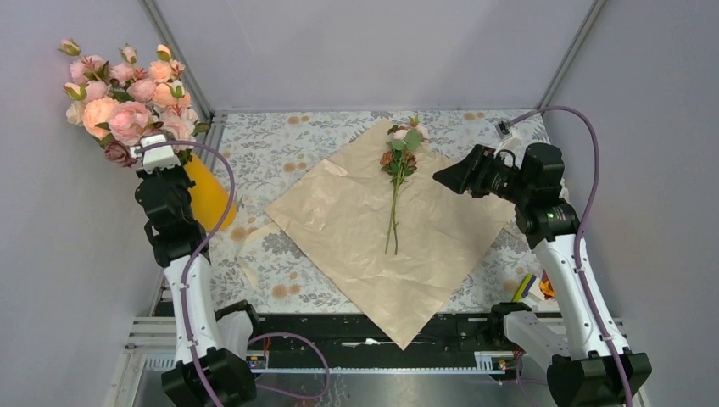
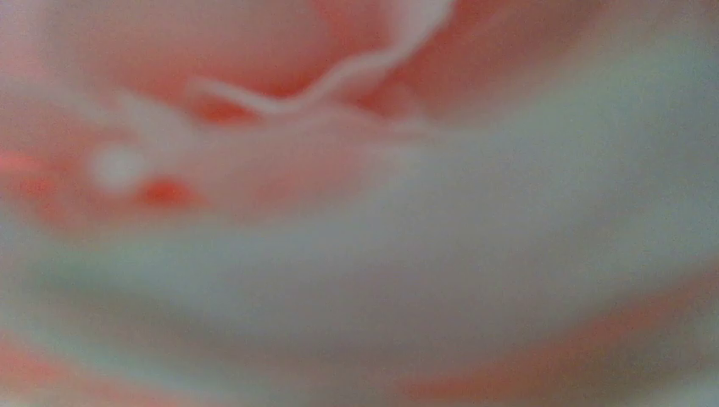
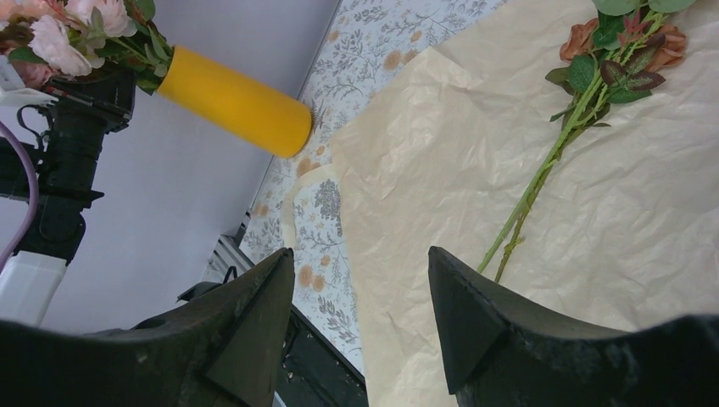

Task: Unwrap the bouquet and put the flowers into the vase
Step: Insert the fake flower into the vase.

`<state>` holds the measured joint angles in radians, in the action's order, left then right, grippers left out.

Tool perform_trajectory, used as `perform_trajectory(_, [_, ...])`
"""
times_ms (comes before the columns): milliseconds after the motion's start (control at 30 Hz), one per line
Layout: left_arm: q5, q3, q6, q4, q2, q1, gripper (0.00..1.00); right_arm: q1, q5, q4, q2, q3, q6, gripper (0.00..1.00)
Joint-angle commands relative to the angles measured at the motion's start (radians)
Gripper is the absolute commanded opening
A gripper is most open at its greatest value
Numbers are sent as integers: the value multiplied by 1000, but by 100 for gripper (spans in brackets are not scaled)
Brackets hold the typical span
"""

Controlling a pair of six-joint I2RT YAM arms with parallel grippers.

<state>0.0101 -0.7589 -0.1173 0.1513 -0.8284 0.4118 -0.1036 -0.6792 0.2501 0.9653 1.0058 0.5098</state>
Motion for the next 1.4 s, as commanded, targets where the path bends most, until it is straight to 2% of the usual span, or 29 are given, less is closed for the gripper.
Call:
perform_trajectory(0, [-6,-4,21,-59,-4,13,1,4,-40,-32,-26,-9,-24,66])
perform_trajectory(133, [-34,-32,34,-92,19,14,9,4,-45,-33,-30,-14,-27,66])
perform_trajectory(300, [-95,-89,60,-139,36,13,26,4,-58,-33,-23,-6,-21,66])
perform_trajectory(433, [-84,-119,70,-150,43,12,43,4,-60,-32,-28,2,-18,66])
perform_trajectory(567, [-96,-144,85,-150,54,12,54,4,-64,-27,-24,9,-15,66])
perform_trajectory(733, [-95,-177,96,-169,65,6,63,4,-66,-25,-29,8,-13,66])
perform_trajectory(833, [-84,-179,97,-145,71,2,64,4,-66,-23,-30,9,-14,66])
perform_trajectory(900, [-81,-173,97,-109,66,2,58,4,-67,-24,-28,8,-15,66])
perform_trajectory(1300, [-48,-28,92,14,46,0,1,3,-69,-25,-23,-1,-18,66])
perform_trajectory(1367, [-38,0,98,24,48,1,0,4,-72,-26,-23,-2,-17,66])
